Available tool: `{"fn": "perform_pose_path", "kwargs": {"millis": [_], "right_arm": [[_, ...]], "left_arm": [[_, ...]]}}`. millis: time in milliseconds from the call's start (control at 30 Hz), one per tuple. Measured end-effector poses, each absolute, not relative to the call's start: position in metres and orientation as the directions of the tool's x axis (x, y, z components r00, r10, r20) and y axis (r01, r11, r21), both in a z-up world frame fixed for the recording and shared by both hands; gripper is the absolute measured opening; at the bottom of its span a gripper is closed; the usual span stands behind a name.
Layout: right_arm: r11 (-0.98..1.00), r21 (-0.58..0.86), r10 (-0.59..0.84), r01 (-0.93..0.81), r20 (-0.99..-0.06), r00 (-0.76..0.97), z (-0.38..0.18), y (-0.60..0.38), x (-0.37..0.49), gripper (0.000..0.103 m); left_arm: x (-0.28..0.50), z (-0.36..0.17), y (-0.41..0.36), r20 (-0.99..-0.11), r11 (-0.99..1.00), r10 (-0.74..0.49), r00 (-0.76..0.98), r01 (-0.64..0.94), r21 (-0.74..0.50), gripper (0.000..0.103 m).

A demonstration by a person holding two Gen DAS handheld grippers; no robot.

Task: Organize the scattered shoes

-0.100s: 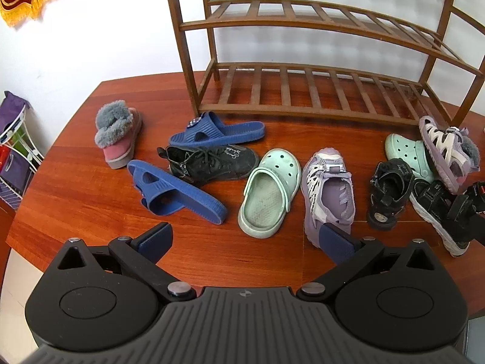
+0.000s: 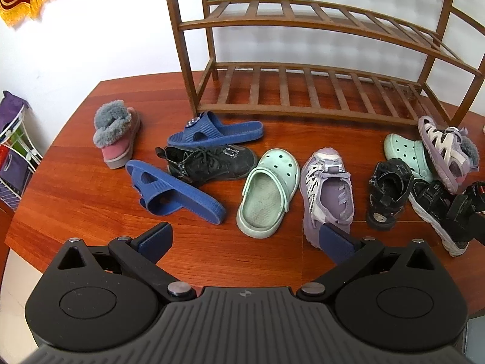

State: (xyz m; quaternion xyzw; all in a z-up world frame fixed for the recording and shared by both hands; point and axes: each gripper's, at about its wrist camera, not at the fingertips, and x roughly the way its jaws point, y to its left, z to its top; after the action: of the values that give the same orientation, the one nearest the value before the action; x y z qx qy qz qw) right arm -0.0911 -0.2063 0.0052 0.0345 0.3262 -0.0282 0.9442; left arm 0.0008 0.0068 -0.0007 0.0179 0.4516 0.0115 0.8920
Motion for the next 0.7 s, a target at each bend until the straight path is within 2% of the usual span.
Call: {"fn": "perform_pose_path", "kwargs": {"millis": [700], "right_arm": [[0.993, 0.057, -0.042, 0.099, -0.631, 0.775, -0.002, -0.214, -0.087, 0.103]], "left_arm": [[-0.003, -0.012, -0.009, -0.785, 0.998, 0.035, 0.618, 0.012, 0.054, 0.103]]}}
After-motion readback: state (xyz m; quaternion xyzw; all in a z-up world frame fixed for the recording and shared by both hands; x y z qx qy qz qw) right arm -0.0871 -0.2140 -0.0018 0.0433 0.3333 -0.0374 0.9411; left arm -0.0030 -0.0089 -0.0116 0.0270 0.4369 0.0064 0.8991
